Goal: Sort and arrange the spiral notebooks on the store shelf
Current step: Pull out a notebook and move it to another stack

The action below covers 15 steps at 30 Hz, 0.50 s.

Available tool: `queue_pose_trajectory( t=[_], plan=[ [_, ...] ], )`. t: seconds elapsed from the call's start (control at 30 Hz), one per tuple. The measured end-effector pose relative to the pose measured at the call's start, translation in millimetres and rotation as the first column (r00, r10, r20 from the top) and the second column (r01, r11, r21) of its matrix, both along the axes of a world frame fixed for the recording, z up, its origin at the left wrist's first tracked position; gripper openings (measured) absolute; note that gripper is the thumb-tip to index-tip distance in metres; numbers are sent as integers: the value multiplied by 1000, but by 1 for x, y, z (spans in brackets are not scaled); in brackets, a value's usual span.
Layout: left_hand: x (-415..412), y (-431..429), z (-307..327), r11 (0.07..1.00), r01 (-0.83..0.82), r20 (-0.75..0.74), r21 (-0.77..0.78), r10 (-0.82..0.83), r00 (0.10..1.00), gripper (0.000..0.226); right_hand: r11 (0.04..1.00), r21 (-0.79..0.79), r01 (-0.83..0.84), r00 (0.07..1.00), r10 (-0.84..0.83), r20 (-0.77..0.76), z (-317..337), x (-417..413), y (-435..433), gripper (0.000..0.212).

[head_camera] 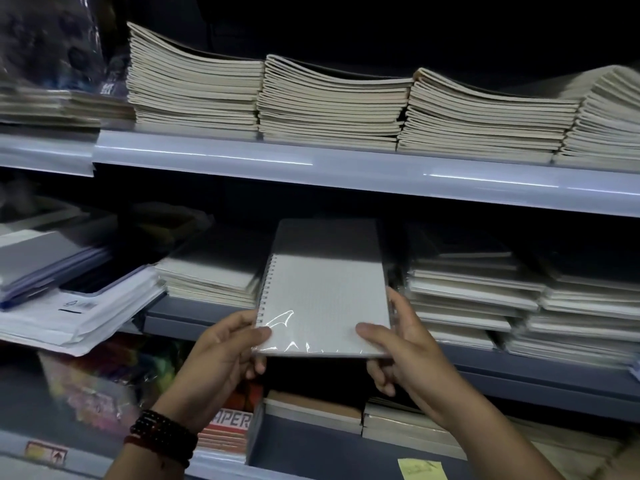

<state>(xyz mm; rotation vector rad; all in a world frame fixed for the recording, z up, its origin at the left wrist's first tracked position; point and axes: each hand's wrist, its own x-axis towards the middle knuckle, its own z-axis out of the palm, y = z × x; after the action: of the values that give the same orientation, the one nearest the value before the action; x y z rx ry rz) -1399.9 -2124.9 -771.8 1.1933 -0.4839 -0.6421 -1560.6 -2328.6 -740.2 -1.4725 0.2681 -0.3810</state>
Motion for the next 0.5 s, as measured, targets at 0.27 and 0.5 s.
queue_pose_trajectory(
  t=[0.27, 0.5],
  plan=[
    [39, 20, -5, 929, -344, -80, -135, 335, 939, 21, 997, 59, 47, 993, -53, 106, -7, 71, 37, 61],
    [79, 62, -2, 773, -624, -36, -117, 624, 780, 22, 997, 79, -28, 995, 20, 96, -14, 138, 82, 55]
  ],
)
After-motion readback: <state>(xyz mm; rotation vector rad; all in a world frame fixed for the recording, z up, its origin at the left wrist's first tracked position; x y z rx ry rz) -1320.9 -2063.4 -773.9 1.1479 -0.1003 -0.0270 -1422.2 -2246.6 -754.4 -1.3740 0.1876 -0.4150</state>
